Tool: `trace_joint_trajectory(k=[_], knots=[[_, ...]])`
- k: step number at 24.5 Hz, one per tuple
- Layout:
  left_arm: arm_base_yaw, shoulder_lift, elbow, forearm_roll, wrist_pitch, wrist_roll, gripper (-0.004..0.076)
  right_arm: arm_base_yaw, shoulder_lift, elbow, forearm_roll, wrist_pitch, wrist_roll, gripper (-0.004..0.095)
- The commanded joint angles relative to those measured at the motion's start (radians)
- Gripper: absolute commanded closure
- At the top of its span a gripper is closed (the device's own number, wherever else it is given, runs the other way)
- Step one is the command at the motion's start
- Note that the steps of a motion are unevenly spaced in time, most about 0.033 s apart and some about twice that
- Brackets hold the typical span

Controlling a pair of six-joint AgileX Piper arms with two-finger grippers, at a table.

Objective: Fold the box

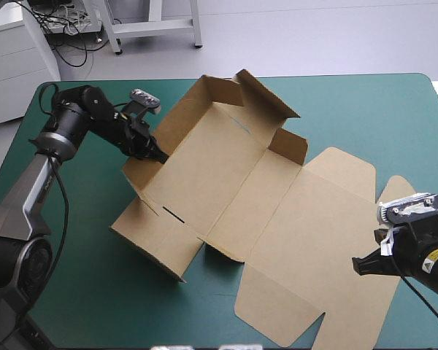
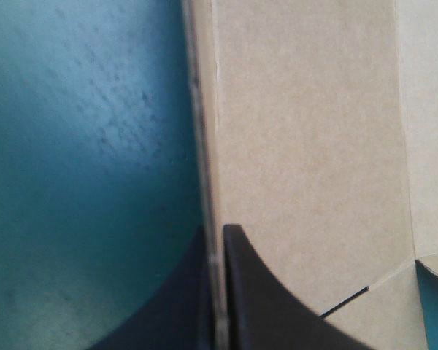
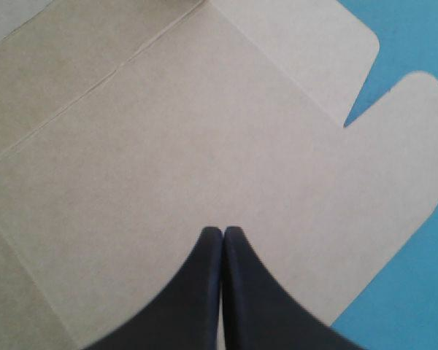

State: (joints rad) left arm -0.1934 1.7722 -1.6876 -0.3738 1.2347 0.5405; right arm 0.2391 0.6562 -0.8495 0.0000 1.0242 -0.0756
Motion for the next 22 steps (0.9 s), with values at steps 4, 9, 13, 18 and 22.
trace_joint_trajectory(k=[4,9,13,18,22], knots=[[-0.177,-0.063,-0.216,0.231,-0.031,-0.031,0.0754,-0.005,-0.051,-0.028,-0.086,-0.104,0.052,0.0931],[-0.333,-0.063,-0.296,0.412,-0.111,0.023,0.0754,-0.005,-0.110,-0.054,-0.149,-0.106,0.093,0.0931],[-0.480,-0.068,-0.296,0.612,-0.153,0.045,0.0756,-0.005,-0.113,-0.105,-0.156,-0.086,0.088,0.0931],[-0.605,-0.094,-0.277,0.702,-0.211,0.075,0.0756,-0.005,-0.113,-0.115,-0.170,-0.079,0.088,0.0931],[-0.656,-0.136,-0.195,0.814,-0.268,0.066,0.0757,-0.005,-0.113,-0.115,-0.170,-0.077,0.088,0.0931]])
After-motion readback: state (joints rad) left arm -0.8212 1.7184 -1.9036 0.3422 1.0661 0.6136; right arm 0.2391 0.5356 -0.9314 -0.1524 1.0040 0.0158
